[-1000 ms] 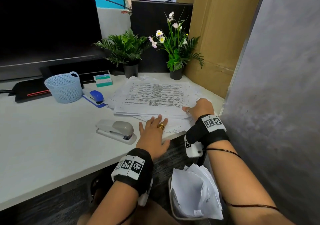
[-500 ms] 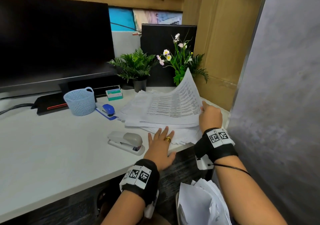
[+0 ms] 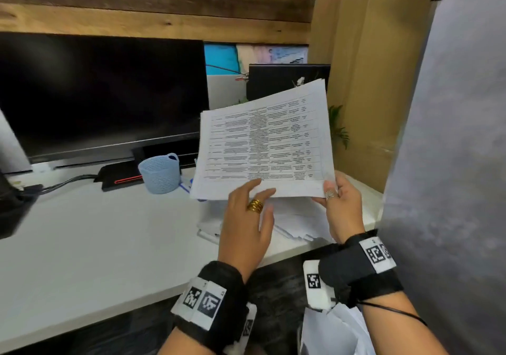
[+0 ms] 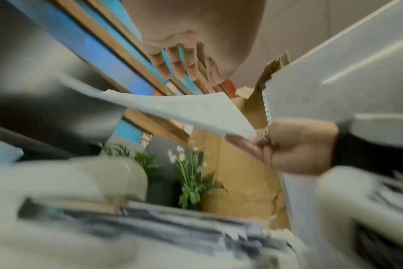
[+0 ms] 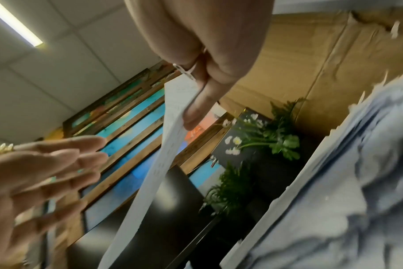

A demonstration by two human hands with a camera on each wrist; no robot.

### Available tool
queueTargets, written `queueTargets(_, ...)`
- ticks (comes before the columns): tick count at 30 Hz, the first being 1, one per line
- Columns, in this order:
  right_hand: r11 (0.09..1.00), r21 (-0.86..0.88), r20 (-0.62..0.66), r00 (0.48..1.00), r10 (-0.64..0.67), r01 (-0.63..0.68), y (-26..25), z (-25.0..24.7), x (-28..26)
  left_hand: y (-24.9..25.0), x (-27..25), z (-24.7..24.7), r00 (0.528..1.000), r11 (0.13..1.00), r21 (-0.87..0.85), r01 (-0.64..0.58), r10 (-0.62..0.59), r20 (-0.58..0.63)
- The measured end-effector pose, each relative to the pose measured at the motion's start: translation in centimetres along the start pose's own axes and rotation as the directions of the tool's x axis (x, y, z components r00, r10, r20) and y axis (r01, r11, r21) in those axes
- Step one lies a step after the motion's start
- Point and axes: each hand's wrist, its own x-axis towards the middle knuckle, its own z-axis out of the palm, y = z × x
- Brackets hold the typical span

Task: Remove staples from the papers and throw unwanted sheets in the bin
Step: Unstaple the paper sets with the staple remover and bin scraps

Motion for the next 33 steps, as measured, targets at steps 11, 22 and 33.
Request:
queueTargets(11, 0.969, -0.213, 0.475, 0.880, -0.012, 0.128, 2.7, 7.1, -6.8, -4.1, -3.9, -11.0, 0.935, 0.823, 0.446, 0.352, -0.334, -0.123)
queueTargets(22, 0.607, -0.676, 0.502, 0.864, -0.036, 0.418, -0.1, 11.1, -3.5, -7.6, -4.3, -13.9, 0.814, 0.775, 0.251, 0.580, -0.565, -0.136)
queueTargets(33, 0.437, -0.828, 0.552, 0.642, 0.532, 0.350, 1.9, 14.2, -1.2, -6.5, -4.9, -13.3, 0.845, 0.829, 0.167, 0.534, -0.529, -0.077)
